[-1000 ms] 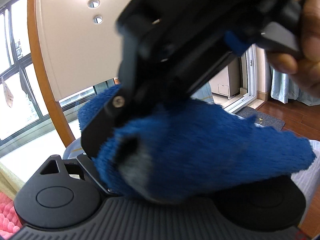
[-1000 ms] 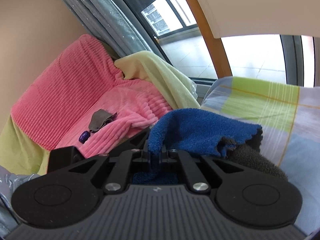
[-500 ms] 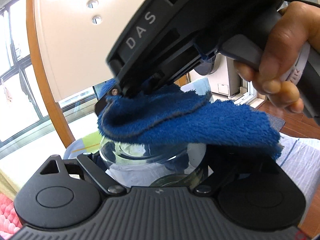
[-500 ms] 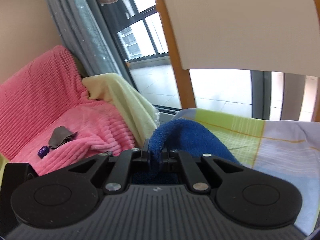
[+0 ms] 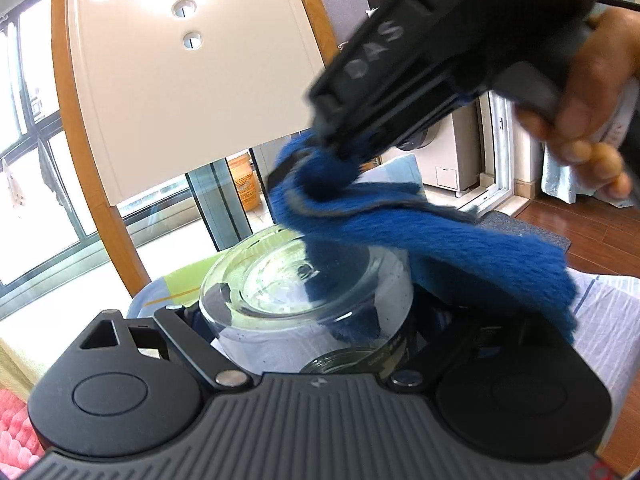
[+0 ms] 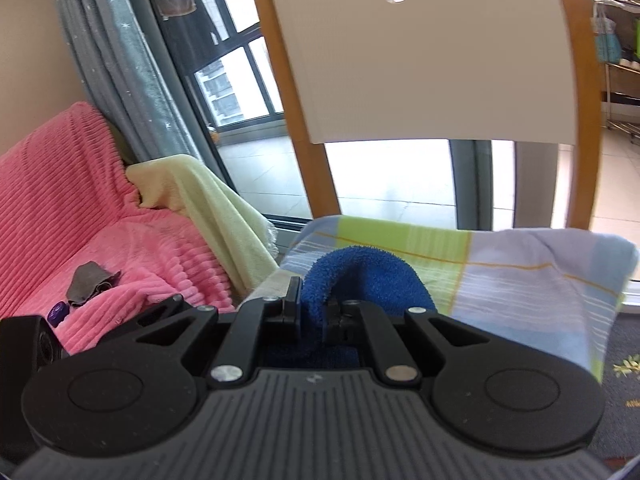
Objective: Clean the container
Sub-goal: 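Rub the towel around the jar's rim with the right gripper, then wipe the jar's glass side with the towel in the right gripper, then lower the blue towel onto the sheet and open the right gripper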
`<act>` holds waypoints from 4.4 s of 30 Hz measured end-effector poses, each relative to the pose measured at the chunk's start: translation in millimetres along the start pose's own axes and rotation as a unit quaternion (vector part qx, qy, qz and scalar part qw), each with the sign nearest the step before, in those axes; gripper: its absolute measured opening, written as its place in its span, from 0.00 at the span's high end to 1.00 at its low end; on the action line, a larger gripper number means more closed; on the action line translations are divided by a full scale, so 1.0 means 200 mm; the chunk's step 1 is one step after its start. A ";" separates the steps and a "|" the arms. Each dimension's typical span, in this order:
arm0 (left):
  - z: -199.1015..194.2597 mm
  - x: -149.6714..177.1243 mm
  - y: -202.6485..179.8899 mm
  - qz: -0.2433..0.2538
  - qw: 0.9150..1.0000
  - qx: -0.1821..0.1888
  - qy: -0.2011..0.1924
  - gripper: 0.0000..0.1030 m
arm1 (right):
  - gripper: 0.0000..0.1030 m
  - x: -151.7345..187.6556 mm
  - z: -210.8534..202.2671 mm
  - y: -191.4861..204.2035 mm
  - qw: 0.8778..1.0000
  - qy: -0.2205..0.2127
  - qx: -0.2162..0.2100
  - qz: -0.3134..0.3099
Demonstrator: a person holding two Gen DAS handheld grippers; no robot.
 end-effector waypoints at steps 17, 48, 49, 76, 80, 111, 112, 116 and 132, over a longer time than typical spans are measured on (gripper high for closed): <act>0.11 0.03 0.03 0.003 1.000 -0.003 -0.005 0.11 | 0.93 0.13 -0.24 0.16 0.995 0.027 -0.097 0.023; 0.17 0.04 0.03 0.001 1.000 -0.005 0.003 0.10 | 0.98 0.07 0.09 0.31 0.994 0.013 -0.068 -0.084; 0.17 0.04 0.03 0.002 1.000 -0.005 0.003 0.10 | 0.98 0.06 0.09 0.31 0.994 0.011 -0.056 -0.098; 0.19 0.14 -0.04 0.034 0.999 0.000 0.015 0.14 | 0.94 0.13 -0.35 -0.08 0.985 0.002 0.149 -0.086; 0.21 0.17 -0.06 0.023 1.000 0.000 0.009 0.14 | 0.94 0.16 -0.30 -0.07 0.991 -0.011 0.115 -0.065; -0.05 0.12 0.00 0.095 0.995 -0.042 -0.002 0.23 | 0.94 0.17 -0.29 0.16 0.999 -0.004 -0.043 -0.024; -0.04 0.13 0.01 0.089 0.995 -0.042 0.001 0.24 | 0.94 0.16 -0.32 0.12 0.999 -0.009 -0.031 -0.019; -0.05 0.12 0.04 0.070 0.997 -0.040 0.003 0.23 | 0.94 0.15 -0.42 0.01 1.000 -0.021 0.018 -0.004; -0.07 0.19 0.05 0.046 0.998 -0.019 0.034 0.22 | 0.83 0.53 -0.02 -0.04 0.974 0.160 0.151 -0.045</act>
Point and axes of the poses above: each gripper's, at about its wrist camera, not at the fingertips, and z roughly the way its jaws point, y to its left, x to its underside, the point moved 8 cm from there along z, roughly the way its jaws point
